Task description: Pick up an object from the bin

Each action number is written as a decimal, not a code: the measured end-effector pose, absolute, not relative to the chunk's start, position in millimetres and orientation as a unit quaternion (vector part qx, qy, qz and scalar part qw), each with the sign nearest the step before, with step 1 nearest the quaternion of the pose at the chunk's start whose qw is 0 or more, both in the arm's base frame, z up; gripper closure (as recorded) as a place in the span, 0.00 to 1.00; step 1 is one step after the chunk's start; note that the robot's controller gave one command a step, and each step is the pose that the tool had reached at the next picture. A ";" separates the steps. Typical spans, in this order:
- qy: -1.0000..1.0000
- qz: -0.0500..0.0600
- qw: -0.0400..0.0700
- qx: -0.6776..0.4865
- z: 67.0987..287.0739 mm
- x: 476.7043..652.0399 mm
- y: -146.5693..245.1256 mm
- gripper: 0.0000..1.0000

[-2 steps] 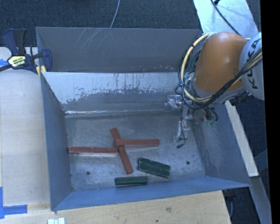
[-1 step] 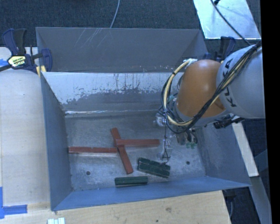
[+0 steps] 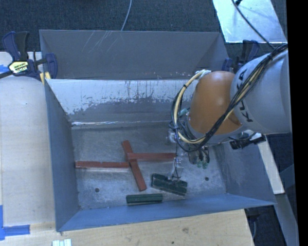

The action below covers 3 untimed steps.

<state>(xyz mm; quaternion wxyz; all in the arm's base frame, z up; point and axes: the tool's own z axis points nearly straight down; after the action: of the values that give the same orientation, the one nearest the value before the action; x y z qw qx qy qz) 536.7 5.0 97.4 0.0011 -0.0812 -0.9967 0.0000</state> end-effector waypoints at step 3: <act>-0.973 0.000 0.001 -0.231 72.7 490.8 31.9 1.00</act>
Offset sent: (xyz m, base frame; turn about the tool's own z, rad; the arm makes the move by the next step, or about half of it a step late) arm -0.0488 0.0164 -0.0274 0.1238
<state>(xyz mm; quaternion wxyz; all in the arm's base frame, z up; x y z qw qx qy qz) 490.8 31.9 72.7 0.0011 -0.2307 -0.9730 0.0003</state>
